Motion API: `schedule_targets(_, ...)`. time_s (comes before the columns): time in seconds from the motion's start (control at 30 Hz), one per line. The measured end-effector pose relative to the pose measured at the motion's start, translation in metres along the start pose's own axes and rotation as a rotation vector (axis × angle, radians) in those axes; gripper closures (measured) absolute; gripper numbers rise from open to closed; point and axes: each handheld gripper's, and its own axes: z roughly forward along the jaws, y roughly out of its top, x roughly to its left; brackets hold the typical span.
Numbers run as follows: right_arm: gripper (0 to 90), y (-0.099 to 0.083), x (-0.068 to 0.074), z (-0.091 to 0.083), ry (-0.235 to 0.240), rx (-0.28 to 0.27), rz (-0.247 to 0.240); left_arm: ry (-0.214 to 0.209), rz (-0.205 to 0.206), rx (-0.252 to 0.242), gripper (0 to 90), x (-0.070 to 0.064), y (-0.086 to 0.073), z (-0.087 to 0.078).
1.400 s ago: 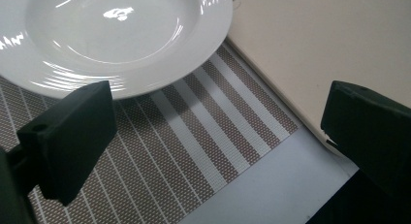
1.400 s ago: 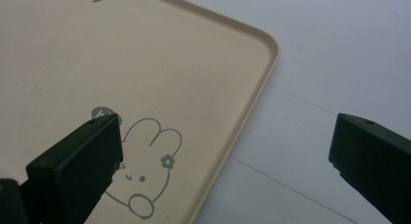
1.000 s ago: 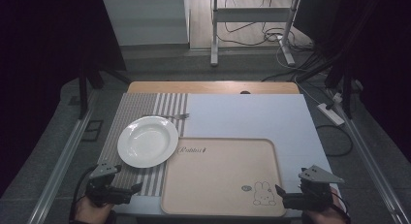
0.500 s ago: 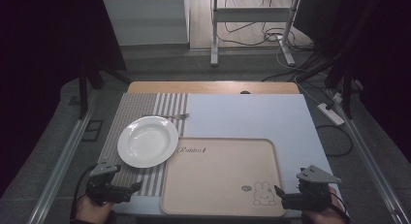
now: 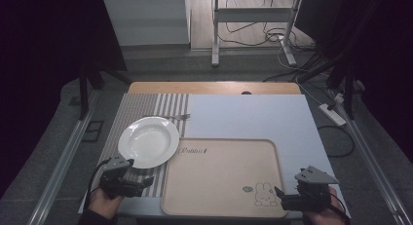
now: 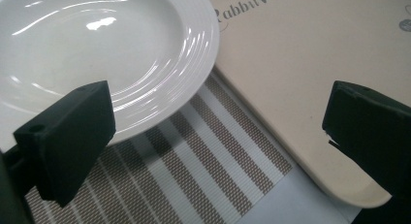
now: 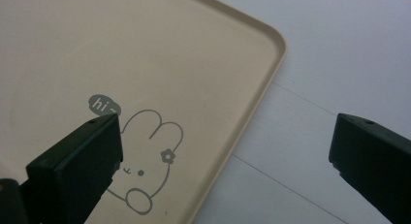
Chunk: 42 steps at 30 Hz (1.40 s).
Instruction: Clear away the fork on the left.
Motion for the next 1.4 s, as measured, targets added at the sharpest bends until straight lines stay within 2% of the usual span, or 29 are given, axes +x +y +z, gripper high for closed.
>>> schedule_targets(0.23,0.0,0.000,0.000,0.001,0.001,0.000,-0.001,-0.035,0.040,0.002,0.0,-0.002,0.010,0.013)
schedule_targets(0.27,0.0,0.000,0.000,0.000,0.002,-0.001,-0.001,-0.053,0.056,-0.002,0.0,-0.004,0.014,0.017)
schedule_targets(0.33,0.0,0.000,0.000,0.000,0.004,0.000,-0.002,-0.059,0.070,0.005,0.0,-0.006,0.018,0.021)
schedule_targets(0.6,0.0,0.000,0.000,0.000,0.006,0.001,-0.004,-0.092,0.105,0.029,0.0,-0.017,0.035,0.042)
schedule_targets(0.87,0.0,0.000,0.000,0.000,0.007,0.001,-0.007,-0.147,0.107,0.057,0.0,-0.024,0.050,0.064)
schedule_targets(1.17,0.0,0.000,0.001,0.000,0.009,0.002,-0.014,-0.161,0.138,0.092,0.0,-0.026,0.068,0.084)
schedule_targets(1.4,0.0,0.000,0.001,0.001,0.011,0.005,-0.020,-0.158,0.156,0.098,0.0,-0.018,0.075,0.097)
